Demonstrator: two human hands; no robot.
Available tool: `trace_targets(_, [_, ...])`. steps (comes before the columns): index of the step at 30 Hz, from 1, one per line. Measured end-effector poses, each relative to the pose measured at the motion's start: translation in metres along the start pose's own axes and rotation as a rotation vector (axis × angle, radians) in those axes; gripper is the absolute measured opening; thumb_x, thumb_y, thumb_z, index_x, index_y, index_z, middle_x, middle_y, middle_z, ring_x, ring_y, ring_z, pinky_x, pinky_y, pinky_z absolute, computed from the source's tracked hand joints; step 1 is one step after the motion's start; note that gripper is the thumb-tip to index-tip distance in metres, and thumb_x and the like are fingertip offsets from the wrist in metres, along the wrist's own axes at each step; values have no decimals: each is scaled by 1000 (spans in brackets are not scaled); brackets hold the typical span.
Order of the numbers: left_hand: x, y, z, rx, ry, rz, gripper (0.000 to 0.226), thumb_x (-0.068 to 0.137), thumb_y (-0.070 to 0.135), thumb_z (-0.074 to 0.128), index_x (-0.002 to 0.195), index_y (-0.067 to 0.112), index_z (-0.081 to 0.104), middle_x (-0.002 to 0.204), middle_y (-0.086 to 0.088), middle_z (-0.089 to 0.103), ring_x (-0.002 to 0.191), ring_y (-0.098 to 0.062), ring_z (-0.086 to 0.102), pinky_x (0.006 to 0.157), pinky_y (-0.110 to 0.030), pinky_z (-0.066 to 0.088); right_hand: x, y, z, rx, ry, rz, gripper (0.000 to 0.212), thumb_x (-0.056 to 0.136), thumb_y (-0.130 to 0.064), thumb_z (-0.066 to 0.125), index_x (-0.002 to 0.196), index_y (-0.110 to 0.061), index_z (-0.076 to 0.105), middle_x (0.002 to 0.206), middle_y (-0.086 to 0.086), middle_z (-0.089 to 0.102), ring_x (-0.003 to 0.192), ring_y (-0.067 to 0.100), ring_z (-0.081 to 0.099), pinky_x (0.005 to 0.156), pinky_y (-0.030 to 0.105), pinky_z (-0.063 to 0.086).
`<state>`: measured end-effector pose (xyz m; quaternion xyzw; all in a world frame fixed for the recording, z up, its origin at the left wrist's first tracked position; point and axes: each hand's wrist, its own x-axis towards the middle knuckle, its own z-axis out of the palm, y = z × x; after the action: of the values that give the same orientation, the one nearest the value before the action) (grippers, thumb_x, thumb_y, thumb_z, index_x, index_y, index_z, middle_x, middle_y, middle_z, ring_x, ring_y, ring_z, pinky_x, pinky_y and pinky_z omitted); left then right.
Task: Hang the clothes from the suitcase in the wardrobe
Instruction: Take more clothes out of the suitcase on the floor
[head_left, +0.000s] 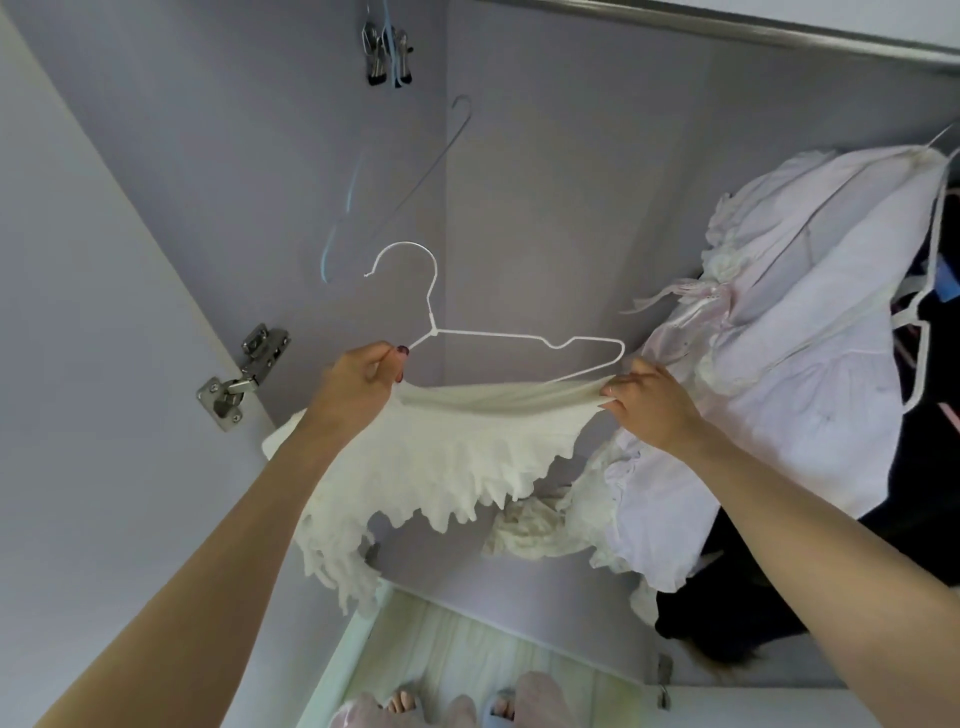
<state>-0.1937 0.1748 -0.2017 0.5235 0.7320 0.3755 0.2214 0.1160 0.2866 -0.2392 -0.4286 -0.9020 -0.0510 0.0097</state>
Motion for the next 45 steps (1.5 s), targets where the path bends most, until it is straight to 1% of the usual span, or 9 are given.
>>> trace_targets(5, [-2,-2,2,131,40,19,28,96,22,45,71,9,51,52,4,39,58,-26,38,58,-30,28,2,15,-2,95,-25,85,23,89,-13,61,105,3,66,109,16,67,100,35,61,87,39,49])
trace_targets(15, [4,2,6,107,-43,22,38,96,18,43,59,22,40,55,4,41,54,-11,37,52,-14,30,24,36,-8,40,-171,331,38,95,-21,45,128,-3,52,133,11,50,118,32,47,102,35,36])
trace_targets(21, [6,-4,11,149,-171,-10,37,96,15,41,59,19,38,57,0,40,60,-21,36,55,-22,33,38,25,-18,71,-141,335,32,96,-13,46,122,3,52,134,14,48,119,32,50,95,36,39])
trace_targets(27, [0,-12,16,368,-315,-103,35,97,22,39,63,20,40,65,-3,44,68,-24,41,66,-28,34,55,-1,-38,214,119,144,24,86,3,47,107,8,58,119,20,55,101,39,61,86,43,48])
trace_targets(35, [1,-9,18,207,-169,-66,34,97,22,43,64,18,51,60,3,50,62,-20,45,60,-20,31,57,-46,-35,437,71,-24,24,80,-4,59,103,1,65,109,11,64,97,30,63,90,34,47])
trace_targets(38, [2,-5,16,127,-142,-48,26,95,25,48,76,17,65,69,0,55,68,-18,46,59,-8,31,52,-64,-33,683,-7,-7,45,82,-4,60,125,-12,52,130,0,54,96,16,60,90,24,47])
trace_targets(42, [6,3,13,-65,-144,-34,22,92,25,53,79,18,70,62,12,53,58,-8,40,55,-17,30,50,-67,-39,716,-56,52,77,85,-17,66,147,-25,21,153,-7,24,111,12,53,92,19,40])
trace_targets(44, [7,7,11,-111,-142,-26,21,92,25,55,79,19,70,62,9,51,50,-8,36,49,-15,26,48,-58,-40,474,-115,118,50,85,-27,63,131,-20,45,140,3,46,112,26,57,83,30,44])
trace_targets(45, [8,8,10,-127,-135,-20,20,92,25,54,81,21,70,68,3,52,49,-7,36,48,-15,26,48,-56,-41,399,-116,172,22,86,-28,59,104,-15,58,120,10,60,104,31,60,74,31,42])
